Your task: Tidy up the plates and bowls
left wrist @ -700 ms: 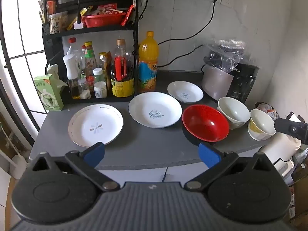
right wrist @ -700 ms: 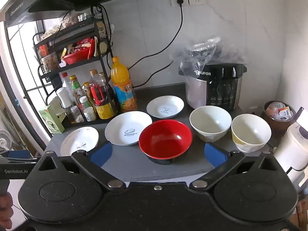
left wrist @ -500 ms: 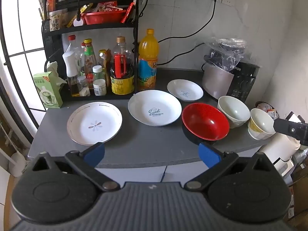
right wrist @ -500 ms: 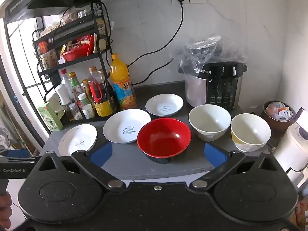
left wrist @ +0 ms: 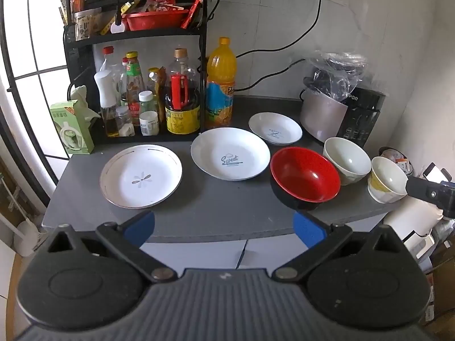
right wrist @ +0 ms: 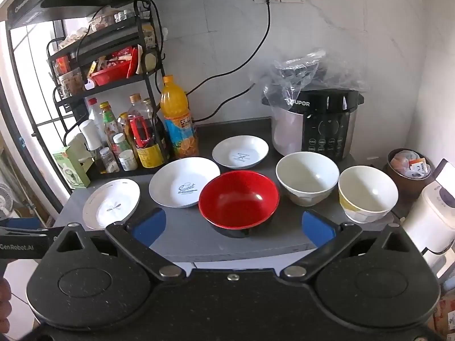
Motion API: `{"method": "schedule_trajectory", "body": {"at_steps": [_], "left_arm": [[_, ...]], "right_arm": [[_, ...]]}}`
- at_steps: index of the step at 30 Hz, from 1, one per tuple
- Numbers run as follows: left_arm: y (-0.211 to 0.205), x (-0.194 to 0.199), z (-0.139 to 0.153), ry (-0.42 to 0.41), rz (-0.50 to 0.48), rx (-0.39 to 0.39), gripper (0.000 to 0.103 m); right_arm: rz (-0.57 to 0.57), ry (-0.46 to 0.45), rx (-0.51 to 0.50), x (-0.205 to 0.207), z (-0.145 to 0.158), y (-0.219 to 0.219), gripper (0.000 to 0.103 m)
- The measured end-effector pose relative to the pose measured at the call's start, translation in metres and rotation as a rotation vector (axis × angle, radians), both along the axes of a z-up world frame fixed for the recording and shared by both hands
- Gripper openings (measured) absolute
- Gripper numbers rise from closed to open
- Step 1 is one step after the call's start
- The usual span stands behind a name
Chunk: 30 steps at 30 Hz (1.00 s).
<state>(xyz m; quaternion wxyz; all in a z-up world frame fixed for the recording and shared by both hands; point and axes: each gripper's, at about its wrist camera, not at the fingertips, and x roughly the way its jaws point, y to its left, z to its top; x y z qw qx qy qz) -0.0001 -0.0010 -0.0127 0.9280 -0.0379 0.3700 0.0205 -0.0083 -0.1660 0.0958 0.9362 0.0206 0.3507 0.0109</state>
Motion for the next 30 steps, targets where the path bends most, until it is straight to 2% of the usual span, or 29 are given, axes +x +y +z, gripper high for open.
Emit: {"method": "schedule_trajectory", "body": {"at_steps": [17, 21, 30], "left_arm": [[0.0000, 0.0023, 0.0044, -0.005, -0.004, 0.010, 0.103], [0.0009, 0.0025, 0.0038, -0.001, -0.003, 0.014, 0.103], [0.0050, 0.0024, 0.0009, 0.001, 0.007, 0.008, 0.103]], "right_arm": [[0.007, -0.006, -0.017, -0.0085, -0.0038, -0.0005, 0.103], [-0.003, 0.009, 0.010, -0.0083, -0.0047, -0.0021, 0.103], [-0.005, 0.012, -0.021, -0.0077, -0.0051, 0.0000, 0.103]]}}
